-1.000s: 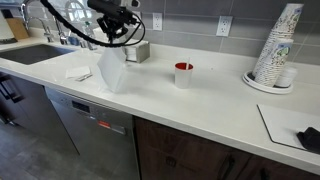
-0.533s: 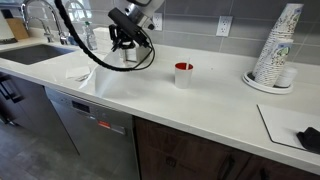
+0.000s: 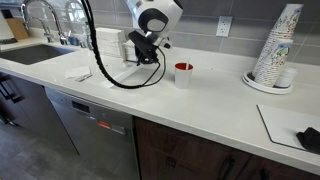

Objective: Fold the paper towel in half, then turn it to the right

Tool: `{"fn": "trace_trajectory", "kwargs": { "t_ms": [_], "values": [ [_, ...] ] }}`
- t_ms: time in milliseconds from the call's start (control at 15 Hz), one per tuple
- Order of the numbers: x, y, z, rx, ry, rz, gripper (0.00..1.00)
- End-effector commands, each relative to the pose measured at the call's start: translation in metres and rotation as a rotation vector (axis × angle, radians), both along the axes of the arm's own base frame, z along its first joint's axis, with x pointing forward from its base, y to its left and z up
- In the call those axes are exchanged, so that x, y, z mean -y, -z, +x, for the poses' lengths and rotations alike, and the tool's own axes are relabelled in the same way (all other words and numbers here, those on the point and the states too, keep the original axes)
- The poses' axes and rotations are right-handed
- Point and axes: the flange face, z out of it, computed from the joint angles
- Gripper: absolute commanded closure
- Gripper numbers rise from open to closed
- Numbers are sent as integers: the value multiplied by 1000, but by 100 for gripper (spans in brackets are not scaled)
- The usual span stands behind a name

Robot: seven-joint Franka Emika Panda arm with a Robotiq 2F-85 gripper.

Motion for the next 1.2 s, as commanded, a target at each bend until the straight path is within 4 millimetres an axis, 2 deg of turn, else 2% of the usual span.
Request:
{"fn": "trace_trajectory", "kwargs": {
  "t_ms": [0, 333, 467, 600, 800, 1000, 1133],
  "values": [
    [-2, 0, 21, 1, 92, -159, 98],
    [-15, 2, 34, -9, 105, -430, 96],
    [-19, 3, 35, -21, 97, -526, 71],
    [-22, 0, 35, -30, 94, -615, 63],
    [-26, -10, 30, -37, 86, -729, 41],
    [-48, -18, 28, -25, 28, -658, 19],
    [-65, -16, 32, -10, 21, -578, 4]
  ]
}}
